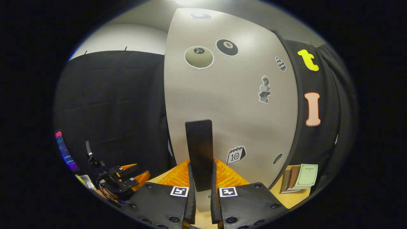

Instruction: Open the cabinet door with the right hand, grasp the bottle in the cabinet with the left hand and place it on the coaster, then close the cabinet door with the right hand.

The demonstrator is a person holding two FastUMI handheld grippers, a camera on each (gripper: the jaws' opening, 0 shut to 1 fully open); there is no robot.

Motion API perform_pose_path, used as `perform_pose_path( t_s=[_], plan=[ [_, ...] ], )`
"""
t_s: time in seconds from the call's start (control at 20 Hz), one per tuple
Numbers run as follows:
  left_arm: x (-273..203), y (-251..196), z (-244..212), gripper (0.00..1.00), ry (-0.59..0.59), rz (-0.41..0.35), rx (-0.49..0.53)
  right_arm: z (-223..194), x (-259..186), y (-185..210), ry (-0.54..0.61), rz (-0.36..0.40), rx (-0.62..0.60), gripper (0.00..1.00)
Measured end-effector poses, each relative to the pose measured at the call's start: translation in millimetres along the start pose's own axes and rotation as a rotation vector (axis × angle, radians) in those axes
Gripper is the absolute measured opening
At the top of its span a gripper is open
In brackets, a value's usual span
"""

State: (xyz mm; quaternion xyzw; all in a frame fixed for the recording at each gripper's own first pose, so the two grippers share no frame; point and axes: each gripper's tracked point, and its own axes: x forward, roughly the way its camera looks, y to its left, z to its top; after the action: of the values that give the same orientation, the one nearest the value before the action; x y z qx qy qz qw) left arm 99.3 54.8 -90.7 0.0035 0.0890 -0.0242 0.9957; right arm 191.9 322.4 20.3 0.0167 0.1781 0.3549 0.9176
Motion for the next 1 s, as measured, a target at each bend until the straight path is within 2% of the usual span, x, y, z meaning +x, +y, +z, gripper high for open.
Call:
perform_pose_path(
  t_s=[0.15,0.2,0.25,0.3,0.4,0.7,0.75,0.8,0.9,0.95,1.0],
  plan=[
    [10,-47,15,0.83,-0.024,-0.052,0.009,-3,-7,-14,-0.026,0.023,0.036,0.20],
    [12,-65,19,0.88,-0.029,-0.073,0.004,-4,-9,-18,-0.030,0.024,0.044,0.20],
    [16,-83,22,0.83,-0.033,-0.095,0.000,-3,-12,-22,-0.034,0.018,0.039,0.20],
    [20,-100,24,0.86,-0.037,-0.116,-0.003,-4,-17,-22,-0.040,0.007,0.025,0.20],
    [21,-133,30,0.83,-0.045,-0.155,-0.001,-4,-29,-28,-0.046,-0.030,-0.007,0.20],
    [22,-211,34,0.84,-0.054,-0.248,0.014,1,-40,-42,-0.068,-0.175,-0.033,0.20],
    [22,-220,32,0.84,-0.051,-0.257,0.012,-5,-32,-46,-0.075,-0.205,-0.041,0.20],
    [20,-229,32,0.86,-0.048,-0.264,0.009,-1,-37,-48,-0.082,-0.234,-0.040,0.14],
    [14,-245,33,0.84,-0.043,-0.271,0.005,1,-35,-52,-0.094,-0.278,-0.019,0.13],
    [12,-251,33,0.84,-0.043,-0.273,0.006,-1,-34,-54,-0.102,-0.301,-0.004,0.17],
    [8,-257,34,0.83,-0.043,-0.271,0.010,0,-33,-51,-0.113,-0.297,0.016,0.13]
  ],
)
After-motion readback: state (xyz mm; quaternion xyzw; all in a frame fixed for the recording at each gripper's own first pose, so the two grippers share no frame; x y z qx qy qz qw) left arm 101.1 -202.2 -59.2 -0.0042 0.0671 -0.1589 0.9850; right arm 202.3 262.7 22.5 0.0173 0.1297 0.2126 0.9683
